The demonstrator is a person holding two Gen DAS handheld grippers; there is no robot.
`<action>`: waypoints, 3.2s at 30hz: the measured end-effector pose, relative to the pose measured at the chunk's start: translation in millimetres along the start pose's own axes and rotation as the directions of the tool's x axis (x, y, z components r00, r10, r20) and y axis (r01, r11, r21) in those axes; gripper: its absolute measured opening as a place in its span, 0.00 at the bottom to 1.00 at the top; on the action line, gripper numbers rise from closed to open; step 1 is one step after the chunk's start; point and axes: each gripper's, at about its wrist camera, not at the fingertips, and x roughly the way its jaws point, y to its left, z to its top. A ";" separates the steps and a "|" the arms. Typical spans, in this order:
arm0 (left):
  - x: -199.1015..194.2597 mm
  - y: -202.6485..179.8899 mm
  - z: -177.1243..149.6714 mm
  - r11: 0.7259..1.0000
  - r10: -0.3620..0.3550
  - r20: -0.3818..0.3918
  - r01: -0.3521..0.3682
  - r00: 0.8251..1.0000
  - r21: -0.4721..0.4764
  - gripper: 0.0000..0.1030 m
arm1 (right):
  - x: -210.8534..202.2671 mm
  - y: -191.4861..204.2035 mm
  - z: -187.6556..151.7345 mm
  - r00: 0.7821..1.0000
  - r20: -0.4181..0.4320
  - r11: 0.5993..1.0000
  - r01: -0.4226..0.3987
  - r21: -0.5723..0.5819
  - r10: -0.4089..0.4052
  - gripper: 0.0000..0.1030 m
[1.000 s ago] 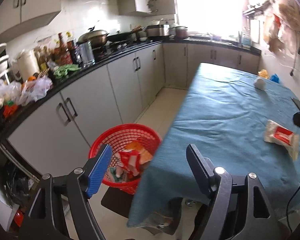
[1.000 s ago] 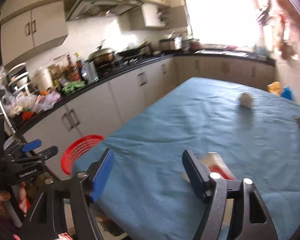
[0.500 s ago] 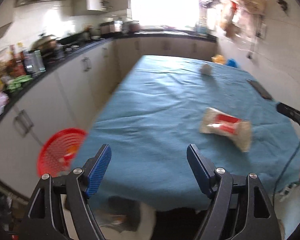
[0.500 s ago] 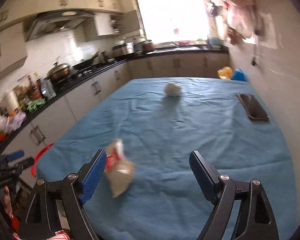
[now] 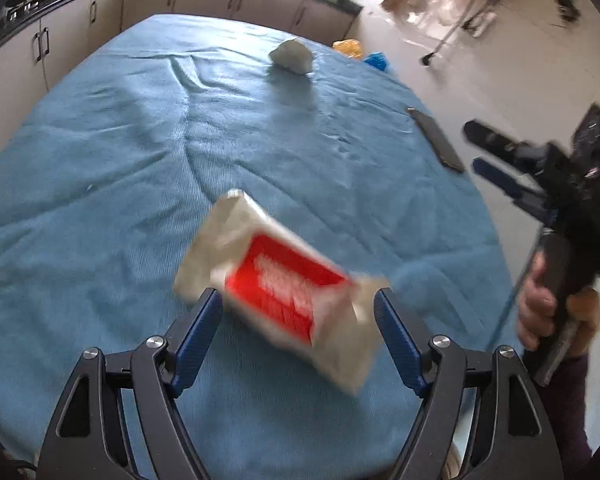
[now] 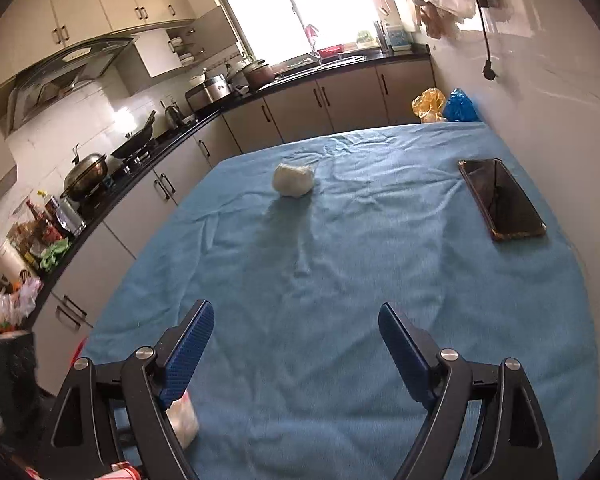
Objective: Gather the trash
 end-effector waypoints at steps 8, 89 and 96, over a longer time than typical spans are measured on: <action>25.7 -3.3 36.2 0.998 0.036 -0.015 -0.035 0.999 0.055 0.61 | 70.2 -0.6 64.2 0.999 -0.038 1.000 0.000 0.003 0.000 0.85; -20.5 36.2 -25.5 0.989 0.144 0.081 -0.146 0.986 0.020 0.50 | -152.5 -36.2 -76.1 0.995 -0.020 0.992 0.096 -0.080 -0.098 0.90; -21.8 45.3 -31.2 0.991 0.135 0.064 -0.135 0.989 -0.002 0.55 | -27.1 6.8 -79.7 0.997 -0.064 0.997 -0.040 -0.062 0.036 0.89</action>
